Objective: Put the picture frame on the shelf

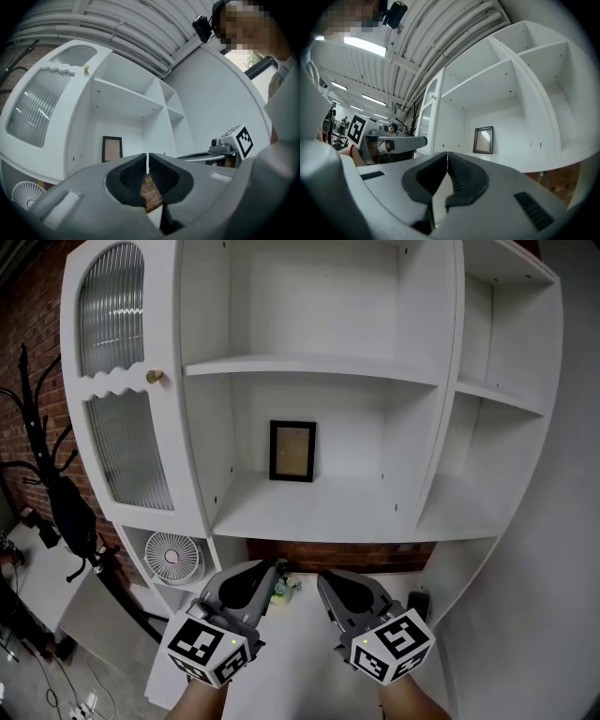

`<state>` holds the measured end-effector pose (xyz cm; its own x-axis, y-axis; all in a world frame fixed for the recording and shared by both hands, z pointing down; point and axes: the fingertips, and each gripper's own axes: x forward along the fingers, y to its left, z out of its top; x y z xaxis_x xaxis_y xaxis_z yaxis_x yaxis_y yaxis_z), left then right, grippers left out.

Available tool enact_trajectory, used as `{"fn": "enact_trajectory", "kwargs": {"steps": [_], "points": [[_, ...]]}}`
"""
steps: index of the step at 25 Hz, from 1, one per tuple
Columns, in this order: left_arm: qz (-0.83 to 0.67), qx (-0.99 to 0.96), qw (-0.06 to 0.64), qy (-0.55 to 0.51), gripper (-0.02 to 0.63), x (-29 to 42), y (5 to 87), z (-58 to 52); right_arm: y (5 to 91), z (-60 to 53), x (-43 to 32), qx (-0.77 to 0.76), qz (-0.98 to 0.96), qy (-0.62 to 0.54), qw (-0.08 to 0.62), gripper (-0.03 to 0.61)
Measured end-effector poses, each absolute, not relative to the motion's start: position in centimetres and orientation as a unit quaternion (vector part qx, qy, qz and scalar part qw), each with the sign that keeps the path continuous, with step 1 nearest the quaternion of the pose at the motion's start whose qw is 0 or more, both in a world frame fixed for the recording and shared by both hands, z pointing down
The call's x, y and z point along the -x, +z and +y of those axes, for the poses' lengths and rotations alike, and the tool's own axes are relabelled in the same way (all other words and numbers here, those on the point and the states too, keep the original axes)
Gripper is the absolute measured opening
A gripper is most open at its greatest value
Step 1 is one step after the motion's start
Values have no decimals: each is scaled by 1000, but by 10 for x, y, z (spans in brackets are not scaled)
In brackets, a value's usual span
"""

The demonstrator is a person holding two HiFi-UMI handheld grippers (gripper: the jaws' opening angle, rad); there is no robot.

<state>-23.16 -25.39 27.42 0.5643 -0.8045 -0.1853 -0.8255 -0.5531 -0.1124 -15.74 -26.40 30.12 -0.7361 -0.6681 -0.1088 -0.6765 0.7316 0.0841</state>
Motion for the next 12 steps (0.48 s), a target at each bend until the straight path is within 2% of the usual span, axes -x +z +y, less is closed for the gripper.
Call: {"fn": "enact_trajectory", "kwargs": {"steps": [12], "points": [[459,883,67,71,23,234,303,-222,325,-229,160,340,939,42,36,18]]}}
